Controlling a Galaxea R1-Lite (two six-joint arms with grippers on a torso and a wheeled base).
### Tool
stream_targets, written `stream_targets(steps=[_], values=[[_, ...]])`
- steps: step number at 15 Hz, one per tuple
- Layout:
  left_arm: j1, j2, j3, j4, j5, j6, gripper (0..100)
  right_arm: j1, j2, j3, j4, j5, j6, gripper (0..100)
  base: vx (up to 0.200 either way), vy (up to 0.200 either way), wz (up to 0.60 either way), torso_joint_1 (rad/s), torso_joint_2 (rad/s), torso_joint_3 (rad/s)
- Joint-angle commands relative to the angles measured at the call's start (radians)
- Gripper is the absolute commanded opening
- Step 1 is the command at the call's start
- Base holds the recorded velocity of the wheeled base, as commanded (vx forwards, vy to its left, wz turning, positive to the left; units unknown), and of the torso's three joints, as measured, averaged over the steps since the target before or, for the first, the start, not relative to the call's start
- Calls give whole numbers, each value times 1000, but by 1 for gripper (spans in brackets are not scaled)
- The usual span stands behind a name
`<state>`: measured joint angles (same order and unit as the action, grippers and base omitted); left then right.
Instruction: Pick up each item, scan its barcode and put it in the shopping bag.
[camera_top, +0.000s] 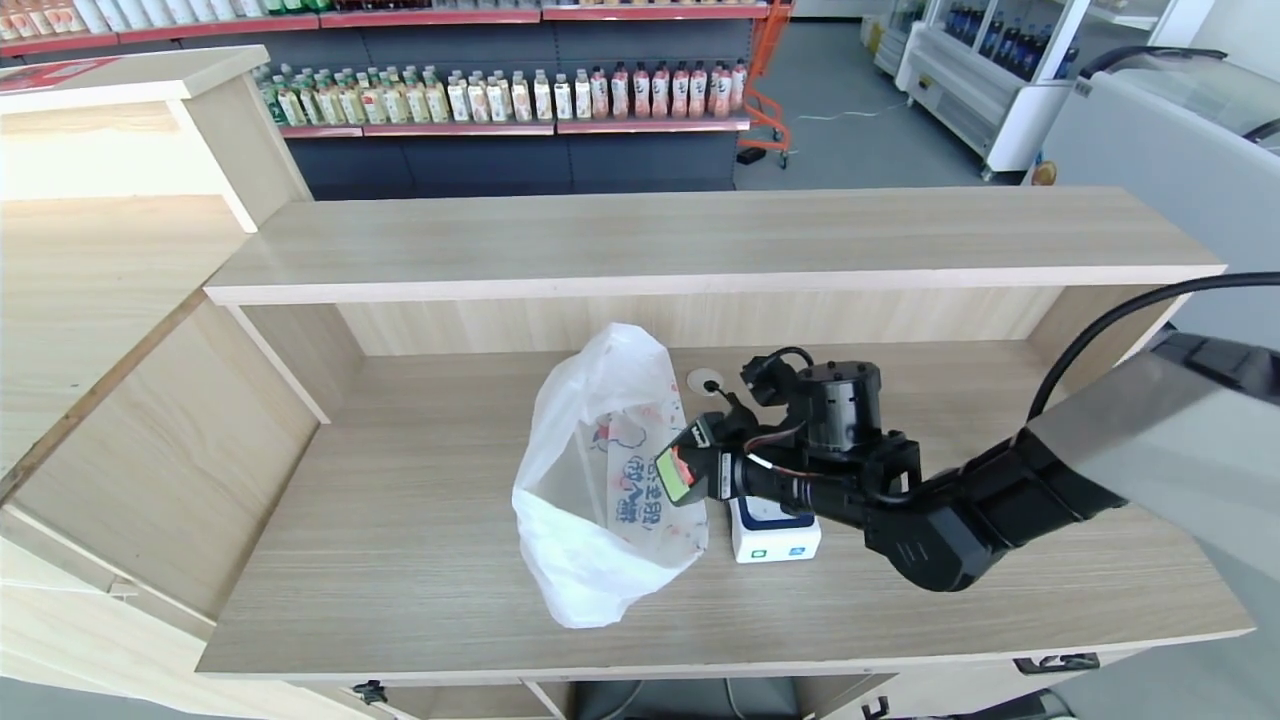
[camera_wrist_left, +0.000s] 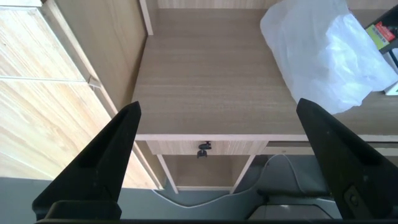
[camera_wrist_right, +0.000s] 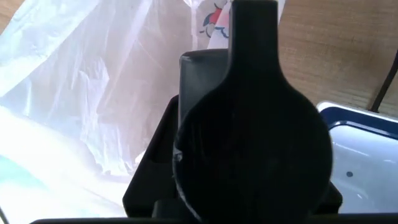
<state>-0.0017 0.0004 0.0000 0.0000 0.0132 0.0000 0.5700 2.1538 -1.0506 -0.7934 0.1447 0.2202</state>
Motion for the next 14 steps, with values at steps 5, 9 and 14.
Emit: stream_targets(steps=[5, 9, 14], values=[[0, 0, 0, 0, 1, 0, 100, 45, 213, -183, 13, -2, -174, 0, 0, 0, 0, 0, 0, 0], [0, 0, 0, 0, 1, 0, 100, 44, 265, -252, 13, 0, -286, 0, 0, 0, 0, 0, 0, 0], [0, 0, 0, 0, 1, 0, 100, 51, 291, -308, 17, 3, -302, 100, 0, 0, 0, 0, 0, 0]])
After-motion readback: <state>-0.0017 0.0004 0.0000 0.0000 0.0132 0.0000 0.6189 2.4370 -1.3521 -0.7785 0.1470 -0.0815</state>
